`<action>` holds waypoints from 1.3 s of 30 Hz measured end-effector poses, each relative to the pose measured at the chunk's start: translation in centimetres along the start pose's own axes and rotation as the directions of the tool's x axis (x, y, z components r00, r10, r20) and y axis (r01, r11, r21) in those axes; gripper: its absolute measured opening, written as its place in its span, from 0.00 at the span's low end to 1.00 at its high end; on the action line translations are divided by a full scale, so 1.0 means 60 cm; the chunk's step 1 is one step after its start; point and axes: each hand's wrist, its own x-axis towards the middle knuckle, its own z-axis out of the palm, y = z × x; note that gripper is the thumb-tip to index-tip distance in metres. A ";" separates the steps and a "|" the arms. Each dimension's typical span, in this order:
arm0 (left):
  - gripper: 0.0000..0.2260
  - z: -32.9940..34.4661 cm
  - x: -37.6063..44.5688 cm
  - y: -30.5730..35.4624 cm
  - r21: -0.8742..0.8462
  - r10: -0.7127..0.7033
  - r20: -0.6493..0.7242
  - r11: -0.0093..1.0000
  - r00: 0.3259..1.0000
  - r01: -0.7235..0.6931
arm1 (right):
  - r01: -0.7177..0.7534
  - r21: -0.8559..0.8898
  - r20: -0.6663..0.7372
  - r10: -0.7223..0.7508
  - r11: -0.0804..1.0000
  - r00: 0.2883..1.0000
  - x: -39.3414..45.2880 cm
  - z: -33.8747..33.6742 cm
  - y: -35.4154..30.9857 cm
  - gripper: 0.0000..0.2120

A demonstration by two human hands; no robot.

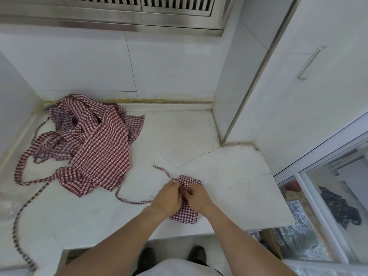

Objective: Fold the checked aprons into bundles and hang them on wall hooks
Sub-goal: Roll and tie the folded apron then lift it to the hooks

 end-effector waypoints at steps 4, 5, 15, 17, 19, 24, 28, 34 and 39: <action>0.10 0.010 0.005 0.006 0.016 -0.091 0.045 0.996 0.995 0.090 | -0.004 0.033 0.016 0.004 0.999 1.000 -0.003 -0.004 0.000 0.18; 0.10 0.009 0.005 0.007 0.019 -0.105 0.051 0.994 0.993 0.104 | 0.004 0.040 0.019 -0.005 0.999 1.000 -0.003 -0.005 0.000 0.19; 0.13 0.031 -0.008 -0.002 0.207 -0.018 -0.156 0.977 0.988 0.051 | -0.036 0.117 -0.120 0.050 0.992 0.991 0.006 -0.018 -0.002 0.17; 0.11 0.034 -0.011 -0.010 0.263 0.132 -0.193 0.962 0.972 -0.078 | -0.039 0.079 -0.151 0.050 0.996 0.987 0.006 -0.012 -0.004 0.16; 0.08 0.034 -0.008 -0.019 0.278 0.225 -0.222 0.947 0.949 -0.160 | -0.028 0.080 -0.178 0.042 0.996 0.983 0.005 -0.004 -0.006 0.11; 0.11 0.007 0.012 -0.017 0.002 0.055 0.087 0.998 0.995 -0.055 | -0.015 0.197 -0.223 0.060 0.980 0.973 0.002 0.000 -0.007 0.04; 0.15 -0.019 0.027 -0.014 -0.364 -0.193 0.332 0.877 0.924 0.314 | 0.090 0.097 -0.058 -0.085 0.991 0.995 -0.014 -0.019 0.003 0.08; 0.12 -0.027 0.033 -0.015 -0.459 -0.301 0.488 0.710 0.819 0.534 | 0.250 -0.020 -0.120 -0.250 0.968 0.961 -0.030 0.002 0.037 0.09; 0.14 -0.009 0.037 -0.026 -0.405 -0.244 0.342 0.833 0.907 0.377 | 0.253 -0.226 -0.139 -0.288 0.941 0.947 -0.037 0.013 0.026 0.07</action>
